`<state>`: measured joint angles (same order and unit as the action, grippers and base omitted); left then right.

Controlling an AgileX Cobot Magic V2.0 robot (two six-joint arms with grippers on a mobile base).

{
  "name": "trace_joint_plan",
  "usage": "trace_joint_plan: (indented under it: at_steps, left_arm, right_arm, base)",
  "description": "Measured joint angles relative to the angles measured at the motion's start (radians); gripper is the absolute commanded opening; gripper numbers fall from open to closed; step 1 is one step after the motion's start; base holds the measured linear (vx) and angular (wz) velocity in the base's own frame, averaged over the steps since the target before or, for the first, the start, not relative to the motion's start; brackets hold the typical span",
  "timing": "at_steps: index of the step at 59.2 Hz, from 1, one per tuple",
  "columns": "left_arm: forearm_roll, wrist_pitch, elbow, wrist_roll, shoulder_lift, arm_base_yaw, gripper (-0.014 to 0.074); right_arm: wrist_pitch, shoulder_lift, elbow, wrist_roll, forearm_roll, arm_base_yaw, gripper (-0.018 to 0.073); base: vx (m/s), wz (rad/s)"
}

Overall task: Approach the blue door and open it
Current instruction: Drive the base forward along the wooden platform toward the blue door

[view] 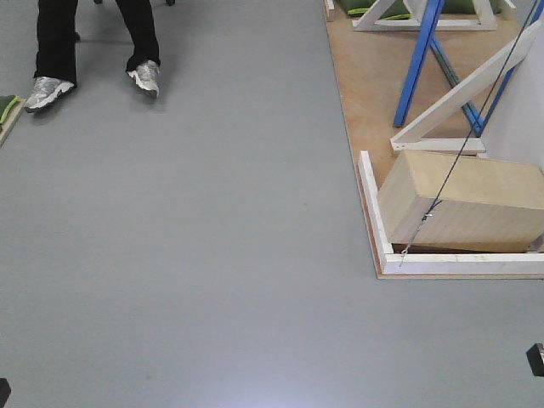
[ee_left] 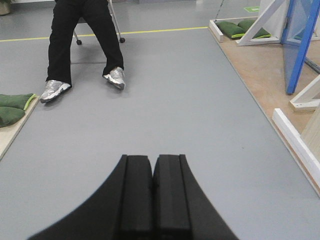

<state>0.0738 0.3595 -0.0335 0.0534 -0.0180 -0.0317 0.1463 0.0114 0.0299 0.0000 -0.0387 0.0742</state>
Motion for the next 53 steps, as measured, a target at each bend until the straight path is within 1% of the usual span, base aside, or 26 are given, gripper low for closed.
trace_joint_plan:
  at_steps: [53]
  left_arm:
    - [0.0, 0.0, 0.0, 0.0, 0.0, 0.0, 0.0071]
  right_arm:
    - [0.0, 0.0, 0.0, 0.0, 0.0, 0.0, -0.0004]
  base:
    - [0.0, 0.0]
